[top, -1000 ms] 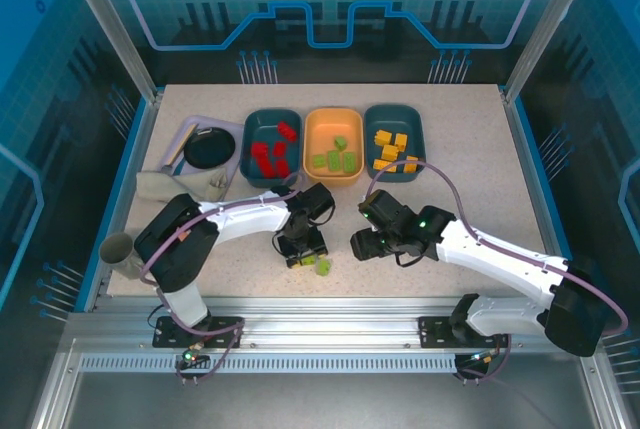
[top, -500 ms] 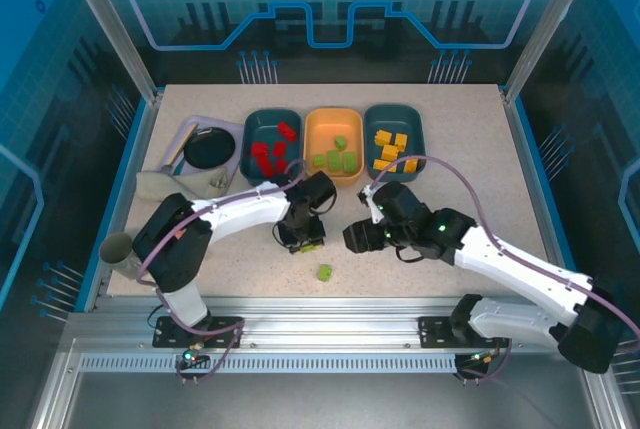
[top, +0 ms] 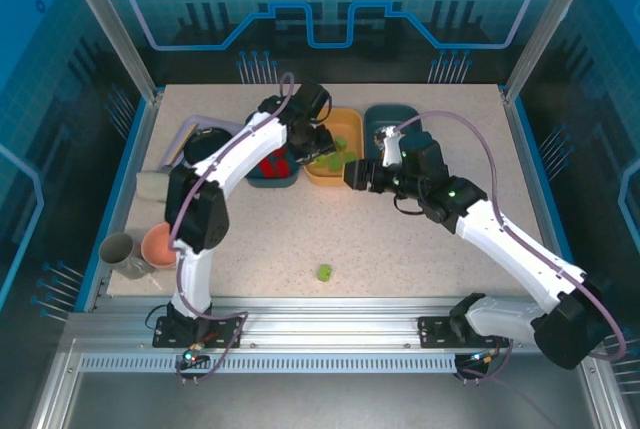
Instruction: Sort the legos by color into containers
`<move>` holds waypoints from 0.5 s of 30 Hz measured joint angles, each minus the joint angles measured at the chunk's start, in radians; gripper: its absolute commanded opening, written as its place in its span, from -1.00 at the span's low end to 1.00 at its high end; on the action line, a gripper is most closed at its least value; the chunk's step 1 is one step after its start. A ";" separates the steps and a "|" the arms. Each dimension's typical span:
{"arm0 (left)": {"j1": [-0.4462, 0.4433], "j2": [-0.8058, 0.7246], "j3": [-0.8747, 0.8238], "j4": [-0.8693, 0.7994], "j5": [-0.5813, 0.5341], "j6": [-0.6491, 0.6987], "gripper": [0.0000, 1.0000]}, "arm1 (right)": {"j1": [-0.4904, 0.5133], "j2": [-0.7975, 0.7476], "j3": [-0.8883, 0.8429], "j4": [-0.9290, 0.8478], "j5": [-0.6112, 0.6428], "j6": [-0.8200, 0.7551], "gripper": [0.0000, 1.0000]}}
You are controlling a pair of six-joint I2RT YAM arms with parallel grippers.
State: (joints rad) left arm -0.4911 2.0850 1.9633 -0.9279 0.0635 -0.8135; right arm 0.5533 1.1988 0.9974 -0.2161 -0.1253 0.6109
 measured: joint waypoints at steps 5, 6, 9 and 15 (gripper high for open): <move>0.043 0.211 0.264 -0.016 -0.001 0.022 -0.35 | -0.068 0.126 0.021 0.132 0.048 0.076 0.36; 0.052 0.251 0.314 -0.014 -0.002 0.030 -0.35 | -0.081 0.156 0.035 0.146 0.051 0.089 0.36; 0.071 0.345 0.419 -0.008 -0.016 0.043 -0.34 | -0.112 0.237 0.085 0.175 0.056 0.126 0.37; 0.085 0.461 0.493 0.024 -0.044 0.057 -0.29 | -0.150 0.294 0.142 0.185 0.051 0.164 0.37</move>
State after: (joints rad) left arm -0.4065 2.5458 2.4565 -0.9035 0.0193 -0.7563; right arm 0.4038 1.4929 1.1397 -0.0311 -0.0742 0.7750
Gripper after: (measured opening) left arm 0.353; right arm 0.684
